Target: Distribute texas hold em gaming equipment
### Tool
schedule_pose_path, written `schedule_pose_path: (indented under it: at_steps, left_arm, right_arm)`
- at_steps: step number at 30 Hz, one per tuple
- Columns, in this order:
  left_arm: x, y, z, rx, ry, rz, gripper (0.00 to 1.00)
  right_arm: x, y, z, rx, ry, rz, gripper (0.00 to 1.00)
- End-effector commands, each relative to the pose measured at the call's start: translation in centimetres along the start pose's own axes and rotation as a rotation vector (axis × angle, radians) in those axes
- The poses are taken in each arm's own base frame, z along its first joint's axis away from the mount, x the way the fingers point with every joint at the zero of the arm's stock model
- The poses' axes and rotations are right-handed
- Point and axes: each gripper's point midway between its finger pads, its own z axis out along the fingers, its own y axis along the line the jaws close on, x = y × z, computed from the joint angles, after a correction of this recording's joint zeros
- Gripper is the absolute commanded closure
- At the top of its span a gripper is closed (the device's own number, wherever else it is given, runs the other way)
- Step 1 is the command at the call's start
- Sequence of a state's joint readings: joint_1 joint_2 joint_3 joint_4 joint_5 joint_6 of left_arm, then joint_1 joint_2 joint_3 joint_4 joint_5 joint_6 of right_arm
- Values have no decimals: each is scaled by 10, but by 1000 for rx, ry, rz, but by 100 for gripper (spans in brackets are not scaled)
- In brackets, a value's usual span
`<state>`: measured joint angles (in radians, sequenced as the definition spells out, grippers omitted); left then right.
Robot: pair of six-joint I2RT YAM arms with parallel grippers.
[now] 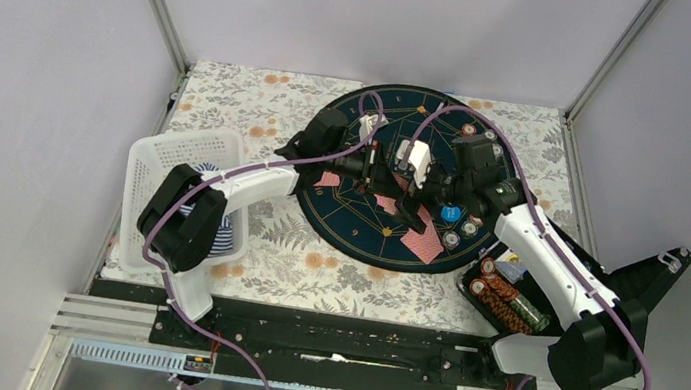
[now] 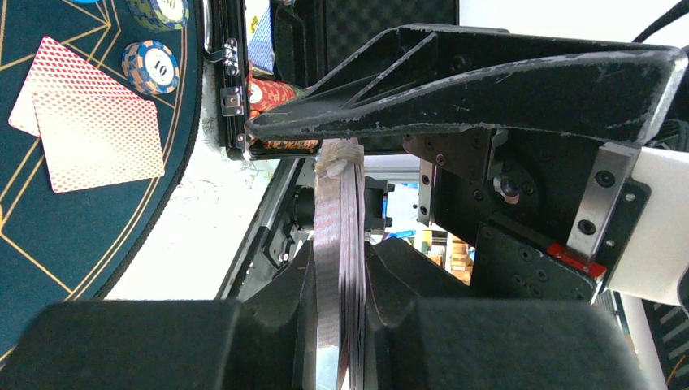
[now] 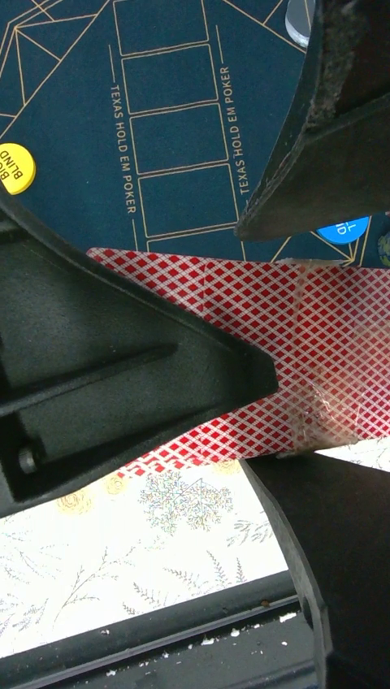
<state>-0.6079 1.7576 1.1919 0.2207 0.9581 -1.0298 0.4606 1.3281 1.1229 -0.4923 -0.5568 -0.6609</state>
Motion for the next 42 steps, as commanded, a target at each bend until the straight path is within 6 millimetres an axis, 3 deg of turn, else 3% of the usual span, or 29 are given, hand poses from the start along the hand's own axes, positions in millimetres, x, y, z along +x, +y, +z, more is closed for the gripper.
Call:
schedule_pose_path:
  at_steps: [1,8,17,19,20,26,30,35,42]
  left_arm:
    - [-3,-23,-3,60,-14,43,100]
    - [-4,-24,-7,71,-25,29,100]
    - [-4,-16,-8,53,-31,10,100]
    - [-3,-15,-8,50,-29,7,100]
    - [-3,-15,-8,51,-27,8,97]
    - [-9,-11,-16,7,-59,58,55]
    - [-21,-7,-30,-79,-112,130,45]
    - [-25,-3,-41,-153,-144,185,47]
    - [-35,9,-55,-192,-191,169,62]
  right_arm:
    - [-9,-6,1,31,25,-35,0]
    - [-4,-8,9,56,77,-57,3]
    - [-5,-13,9,78,92,-61,32]
    - [-4,-13,9,80,92,-63,42]
    - [-5,-13,8,82,88,-64,48]
    - [-9,-9,8,71,59,-50,74]
    - [-14,-8,10,72,26,-34,86]
    - [-18,-9,13,66,10,-14,94]
    - [-16,-13,13,86,26,-5,100]
